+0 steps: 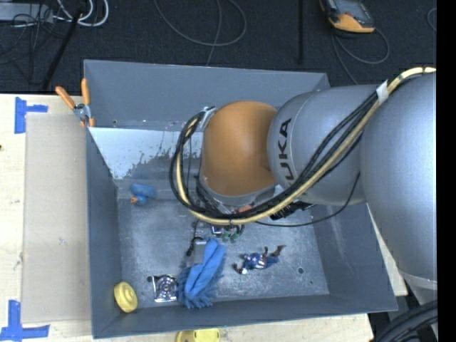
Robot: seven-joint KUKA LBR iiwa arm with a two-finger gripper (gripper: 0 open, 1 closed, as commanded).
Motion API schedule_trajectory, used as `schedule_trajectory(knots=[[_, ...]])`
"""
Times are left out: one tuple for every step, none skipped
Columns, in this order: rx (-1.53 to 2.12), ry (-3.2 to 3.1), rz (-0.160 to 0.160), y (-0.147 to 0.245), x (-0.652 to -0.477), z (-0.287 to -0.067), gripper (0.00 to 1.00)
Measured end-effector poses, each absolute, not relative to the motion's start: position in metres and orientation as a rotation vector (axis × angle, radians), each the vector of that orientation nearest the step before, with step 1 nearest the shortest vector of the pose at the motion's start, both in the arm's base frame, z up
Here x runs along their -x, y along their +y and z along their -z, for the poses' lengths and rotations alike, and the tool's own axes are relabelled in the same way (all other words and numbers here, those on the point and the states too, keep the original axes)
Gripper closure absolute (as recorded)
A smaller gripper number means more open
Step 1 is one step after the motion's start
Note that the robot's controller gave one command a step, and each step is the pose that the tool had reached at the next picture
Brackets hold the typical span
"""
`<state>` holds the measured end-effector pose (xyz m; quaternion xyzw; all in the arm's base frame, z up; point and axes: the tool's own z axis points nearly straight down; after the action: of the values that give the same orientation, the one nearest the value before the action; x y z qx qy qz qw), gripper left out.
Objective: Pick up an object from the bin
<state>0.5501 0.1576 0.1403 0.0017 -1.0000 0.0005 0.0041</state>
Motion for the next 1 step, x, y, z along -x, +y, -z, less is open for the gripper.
schedule_trajectory(knots=[[0.001,-3.14,0.0,0.1569,-0.5518,-0.145,0.0]])
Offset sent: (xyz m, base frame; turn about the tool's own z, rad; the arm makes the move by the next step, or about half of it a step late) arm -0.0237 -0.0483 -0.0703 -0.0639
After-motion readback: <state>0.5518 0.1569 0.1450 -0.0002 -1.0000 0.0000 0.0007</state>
